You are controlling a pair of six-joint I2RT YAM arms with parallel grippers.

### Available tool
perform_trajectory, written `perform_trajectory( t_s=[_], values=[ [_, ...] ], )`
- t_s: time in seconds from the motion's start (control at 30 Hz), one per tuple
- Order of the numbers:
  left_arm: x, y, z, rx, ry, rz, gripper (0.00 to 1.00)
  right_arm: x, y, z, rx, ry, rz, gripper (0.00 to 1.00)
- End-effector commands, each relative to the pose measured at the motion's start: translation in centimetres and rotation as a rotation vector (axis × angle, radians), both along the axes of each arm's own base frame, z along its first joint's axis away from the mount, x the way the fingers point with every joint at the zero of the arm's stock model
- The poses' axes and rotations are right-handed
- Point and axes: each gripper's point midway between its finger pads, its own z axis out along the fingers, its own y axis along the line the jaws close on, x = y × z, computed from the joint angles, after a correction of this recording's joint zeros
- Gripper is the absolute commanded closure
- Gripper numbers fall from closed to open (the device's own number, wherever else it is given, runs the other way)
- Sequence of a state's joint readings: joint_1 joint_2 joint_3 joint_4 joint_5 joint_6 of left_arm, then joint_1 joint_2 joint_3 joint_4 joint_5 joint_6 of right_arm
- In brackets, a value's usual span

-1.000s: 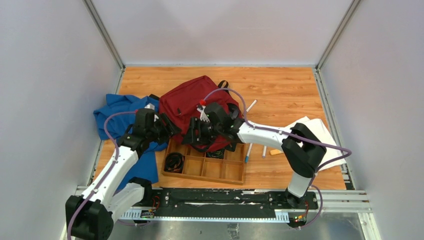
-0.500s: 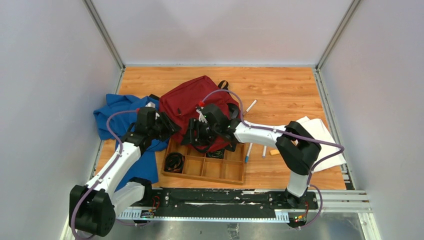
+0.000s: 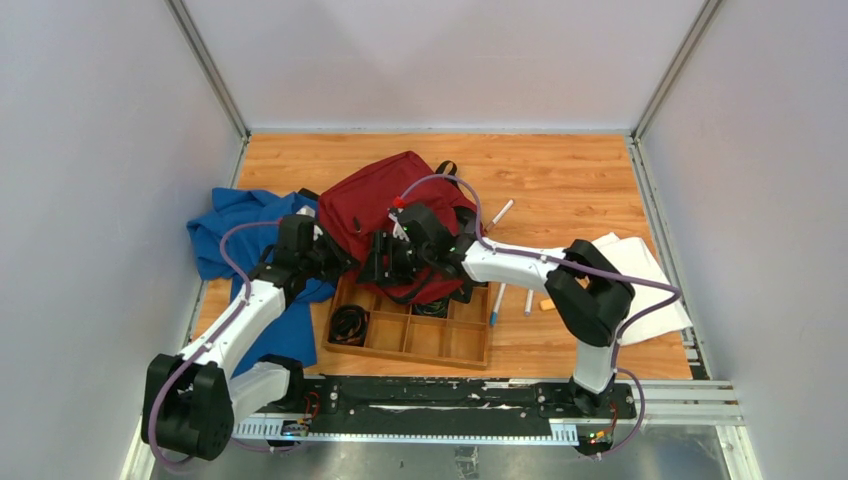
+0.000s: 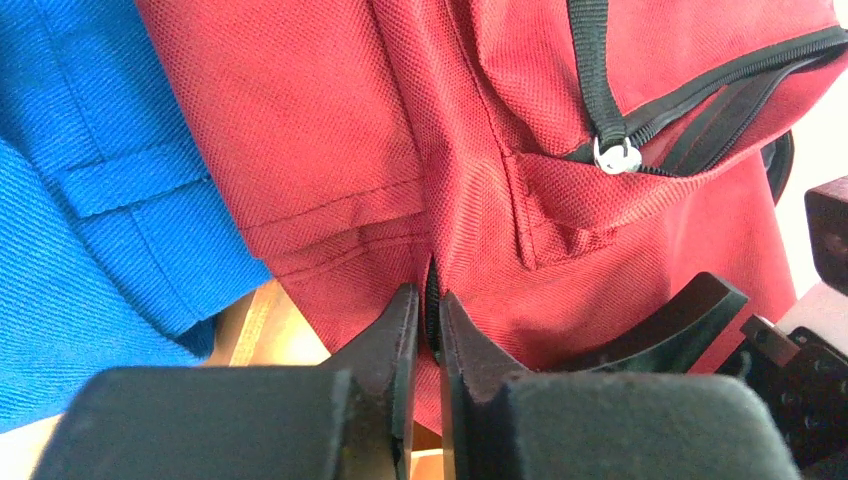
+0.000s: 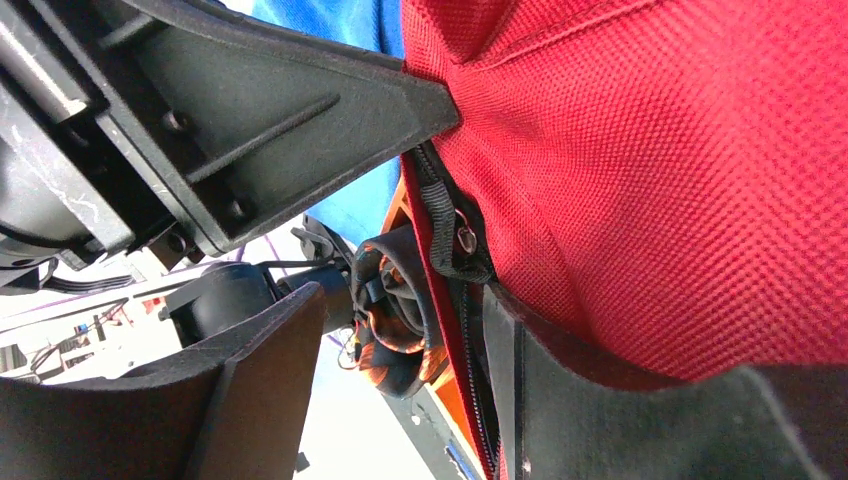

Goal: Pack the student bag
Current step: Zip the student bag at the center of the board.

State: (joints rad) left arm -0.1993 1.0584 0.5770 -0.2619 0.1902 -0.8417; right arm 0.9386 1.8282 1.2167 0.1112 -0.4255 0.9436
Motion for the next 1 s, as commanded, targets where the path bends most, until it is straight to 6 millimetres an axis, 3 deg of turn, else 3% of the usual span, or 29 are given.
perform_trajectory(
  t_s=[0.0, 0.1, 0.4, 0.97],
  values=[
    [0.2, 0.0, 0.1, -0.001, -0.014, -0.009, 0.9, 0.3, 0.9, 0.3, 0.006, -0.021, -0.011, 0.36],
    [-0.1, -0.1, 0.1, -0.008, -0.015, -0.016, 0.95, 0.7, 1.3, 0.8, 0.018, -0.031, -0.015, 0.36],
    [-0.8, -0.3, 0.2, -0.027, -0.017, -0.031, 0.95, 2.5, 3.2, 4.2, 0.089, -0.095, -0.022, 0.36],
    [-1.2, -0.3, 0.1, -0.027, -0.016, -0.033, 0.94, 1.6, 4.4, 7.5, 0.304, -0.106, 0.011, 0.37]
  ],
)
